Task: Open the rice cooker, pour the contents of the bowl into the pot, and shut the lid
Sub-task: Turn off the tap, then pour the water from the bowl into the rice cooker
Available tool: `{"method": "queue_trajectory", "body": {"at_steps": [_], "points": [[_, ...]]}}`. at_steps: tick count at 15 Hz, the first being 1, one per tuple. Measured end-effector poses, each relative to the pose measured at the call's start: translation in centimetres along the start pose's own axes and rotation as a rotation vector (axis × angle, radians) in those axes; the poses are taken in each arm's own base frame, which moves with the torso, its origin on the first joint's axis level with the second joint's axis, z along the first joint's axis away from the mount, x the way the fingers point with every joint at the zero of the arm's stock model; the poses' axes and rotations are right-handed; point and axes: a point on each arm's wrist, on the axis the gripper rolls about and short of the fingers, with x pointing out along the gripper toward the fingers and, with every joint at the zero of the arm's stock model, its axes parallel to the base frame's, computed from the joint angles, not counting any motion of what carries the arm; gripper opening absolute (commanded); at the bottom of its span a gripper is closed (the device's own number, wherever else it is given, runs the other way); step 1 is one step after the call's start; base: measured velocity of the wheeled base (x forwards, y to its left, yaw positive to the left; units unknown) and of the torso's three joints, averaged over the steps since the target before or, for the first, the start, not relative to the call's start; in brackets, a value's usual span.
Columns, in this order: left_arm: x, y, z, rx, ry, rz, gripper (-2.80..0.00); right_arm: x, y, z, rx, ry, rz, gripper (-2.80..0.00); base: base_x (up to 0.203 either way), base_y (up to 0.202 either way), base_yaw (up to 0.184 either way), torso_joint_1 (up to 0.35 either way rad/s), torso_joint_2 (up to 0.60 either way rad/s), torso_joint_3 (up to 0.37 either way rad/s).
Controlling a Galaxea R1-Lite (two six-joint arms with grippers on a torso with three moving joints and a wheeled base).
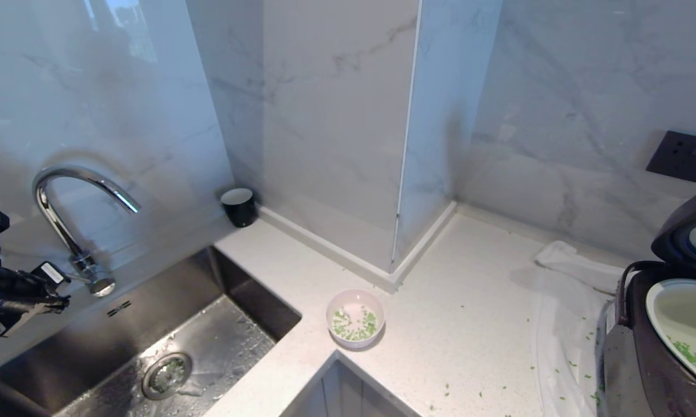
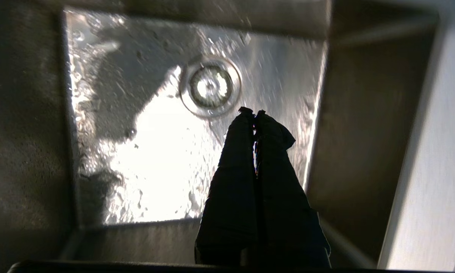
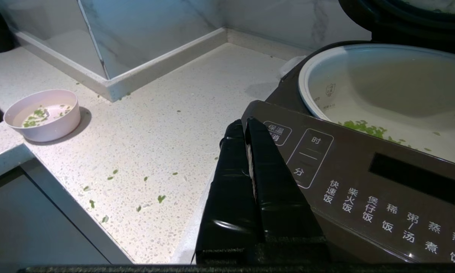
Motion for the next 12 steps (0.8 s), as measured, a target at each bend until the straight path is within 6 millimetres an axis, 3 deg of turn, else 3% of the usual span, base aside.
{"method": "queue_trajectory", "body": {"at_steps": [7,12], "points": [[-5.3,-4.3,-5.3,0.274,0.023,-0.162,-2.80,0.0,0.0,0.0,0.000,0.000,0.000,-2.80,0.000,0.000,0.000,0.000,0.00,0.000],[-9.6,-6.2,-11.1,0.470,0.002,-0.323,-2.80,0.0,0.0,0.0,0.001,0.000,0.000,-2.80,0.000,0.000,0.000,0.000,0.00,0.000]]}}
